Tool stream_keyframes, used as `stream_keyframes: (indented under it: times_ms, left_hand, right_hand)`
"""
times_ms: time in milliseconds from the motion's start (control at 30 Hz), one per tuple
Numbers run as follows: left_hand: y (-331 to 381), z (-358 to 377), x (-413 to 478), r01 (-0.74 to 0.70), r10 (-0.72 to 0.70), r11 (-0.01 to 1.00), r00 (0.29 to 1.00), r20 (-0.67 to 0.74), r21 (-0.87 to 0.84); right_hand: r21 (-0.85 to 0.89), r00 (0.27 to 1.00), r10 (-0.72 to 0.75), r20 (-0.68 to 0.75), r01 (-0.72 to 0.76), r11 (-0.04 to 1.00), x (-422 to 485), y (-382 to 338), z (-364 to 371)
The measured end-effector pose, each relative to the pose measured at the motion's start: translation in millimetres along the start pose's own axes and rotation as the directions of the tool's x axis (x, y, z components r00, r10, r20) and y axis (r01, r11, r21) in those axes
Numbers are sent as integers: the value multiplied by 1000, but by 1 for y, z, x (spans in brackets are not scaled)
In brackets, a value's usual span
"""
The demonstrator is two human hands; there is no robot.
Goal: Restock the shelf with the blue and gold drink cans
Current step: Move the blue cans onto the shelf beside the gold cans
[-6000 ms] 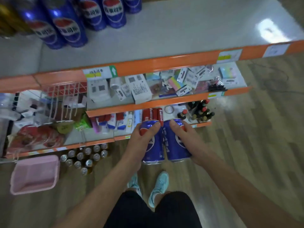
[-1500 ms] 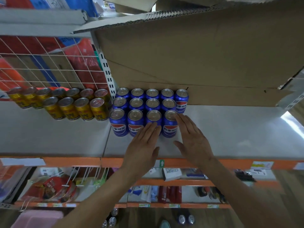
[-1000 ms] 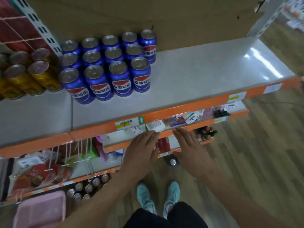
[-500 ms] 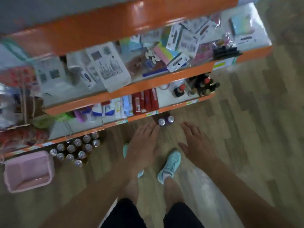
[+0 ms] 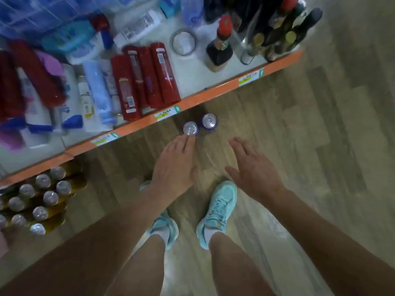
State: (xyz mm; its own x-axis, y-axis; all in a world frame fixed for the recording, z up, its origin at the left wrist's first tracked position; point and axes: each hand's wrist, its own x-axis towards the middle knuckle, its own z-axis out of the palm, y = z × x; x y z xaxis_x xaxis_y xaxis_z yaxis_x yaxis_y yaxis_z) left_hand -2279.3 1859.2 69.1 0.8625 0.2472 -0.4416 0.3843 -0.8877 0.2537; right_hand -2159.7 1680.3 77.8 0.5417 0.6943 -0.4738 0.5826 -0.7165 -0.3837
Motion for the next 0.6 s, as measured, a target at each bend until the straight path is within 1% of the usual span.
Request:
stream_keyframes:
  times_ms: [133, 200, 300, 367, 467, 533, 600]
  left_hand:
    - [-28, 58, 46, -1, -4, 997, 998, -58, -73]
    - [-43, 84, 65, 6, -20, 992, 993, -114, -124]
    - [-66, 122, 89, -21, -6, 990, 983, -184, -140]
    - [-80, 144, 103, -51, 18, 986, 979, -204, -159]
    - [-91, 168, 120, -75, 18, 960, 977, -211, -268]
    - [-95, 179, 131, -128, 34, 926, 965, -260, -355]
    - [-98, 187, 140, -183, 40, 889, 944, -326, -420]
  right_hand:
    - [-72, 999, -48, -11, 48, 996, 45, 32, 63]
    - [-118, 998, -62, -25, 59, 991, 66, 45, 88]
    - [-148, 994, -68, -91, 54, 987, 95, 62, 117]
    - [-179, 987, -82, -140, 57, 982, 115, 73, 131]
    - [-232, 968, -134, -214, 83, 969, 145, 85, 144]
    - [-243, 954, -178, -241, 119, 963, 164, 91, 152]
    - [-215, 941, -203, -270, 147, 966, 178, 93, 158]
